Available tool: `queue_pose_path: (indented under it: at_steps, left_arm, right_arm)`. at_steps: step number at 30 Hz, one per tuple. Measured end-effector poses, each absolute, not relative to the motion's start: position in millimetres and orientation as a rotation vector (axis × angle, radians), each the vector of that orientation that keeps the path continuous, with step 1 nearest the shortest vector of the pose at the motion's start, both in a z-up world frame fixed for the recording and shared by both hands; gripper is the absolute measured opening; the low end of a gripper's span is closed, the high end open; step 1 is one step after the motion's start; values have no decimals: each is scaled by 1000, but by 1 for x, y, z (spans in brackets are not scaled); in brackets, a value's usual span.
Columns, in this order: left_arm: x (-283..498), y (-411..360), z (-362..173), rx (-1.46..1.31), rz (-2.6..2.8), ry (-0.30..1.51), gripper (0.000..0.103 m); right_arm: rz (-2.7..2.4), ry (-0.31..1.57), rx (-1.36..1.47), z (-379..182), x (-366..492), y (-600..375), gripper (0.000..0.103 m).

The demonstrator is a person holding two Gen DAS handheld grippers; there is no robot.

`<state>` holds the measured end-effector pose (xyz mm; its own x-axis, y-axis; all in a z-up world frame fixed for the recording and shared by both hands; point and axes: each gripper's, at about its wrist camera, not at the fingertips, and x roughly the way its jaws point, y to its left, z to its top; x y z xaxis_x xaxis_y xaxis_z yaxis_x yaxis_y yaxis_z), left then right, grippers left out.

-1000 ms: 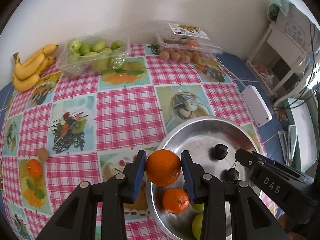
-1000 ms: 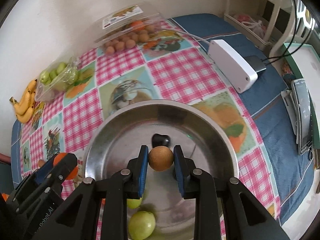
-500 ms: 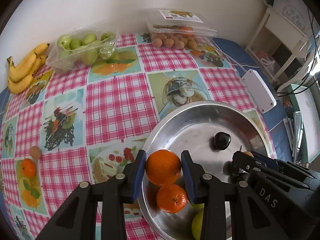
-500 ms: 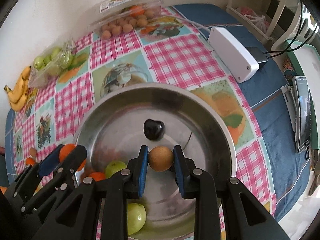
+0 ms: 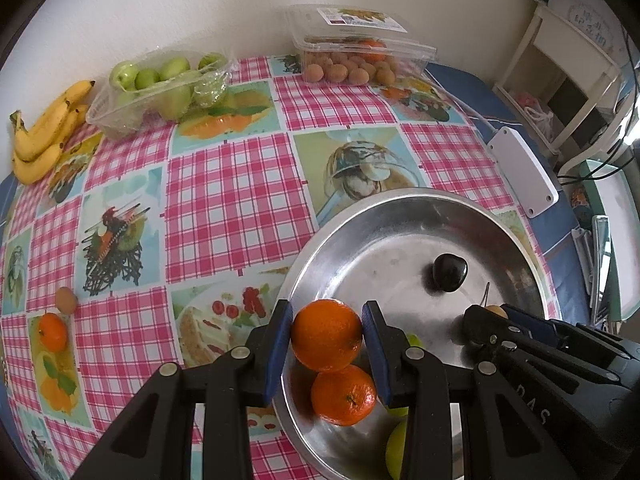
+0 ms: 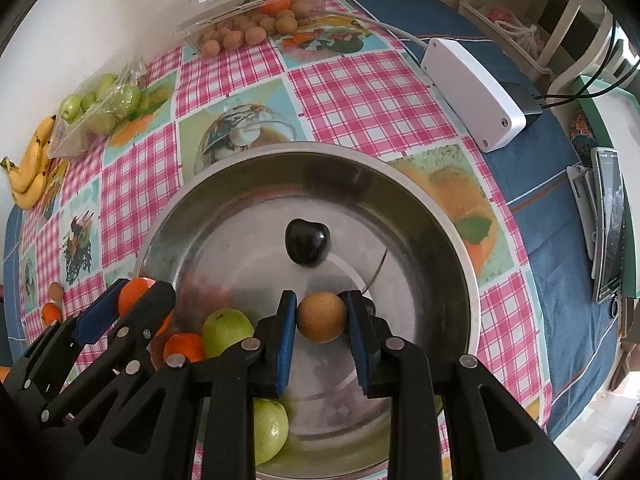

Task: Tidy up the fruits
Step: 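Open the left gripper to drop the orange in the bowl while the right gripper releases the kiwi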

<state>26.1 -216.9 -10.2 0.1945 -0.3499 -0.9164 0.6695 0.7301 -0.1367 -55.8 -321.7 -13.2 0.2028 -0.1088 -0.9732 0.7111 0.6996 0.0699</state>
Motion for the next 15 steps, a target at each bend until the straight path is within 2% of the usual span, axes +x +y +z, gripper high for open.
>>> queue_pose_path:
  at_steps: [5, 8, 13, 15]
  left_arm:
    - [25, -219, -9, 319, -740, 1173, 40]
    - [25, -219, -8, 319, -744, 1172, 46]
    - [24, -217, -1, 305, -751, 1167, 47]
    - [24, -216, 5, 295, -755, 1157, 51]
  right_arm:
    - [-623, 1246, 595, -14, -54, -324, 27]
    - [-629, 1246, 598, -13, -55, -325, 30]
    - [-644, 1246, 594, -10, -56, -325, 31]
    - [-649, 1237, 590, -6, -56, -325, 31]
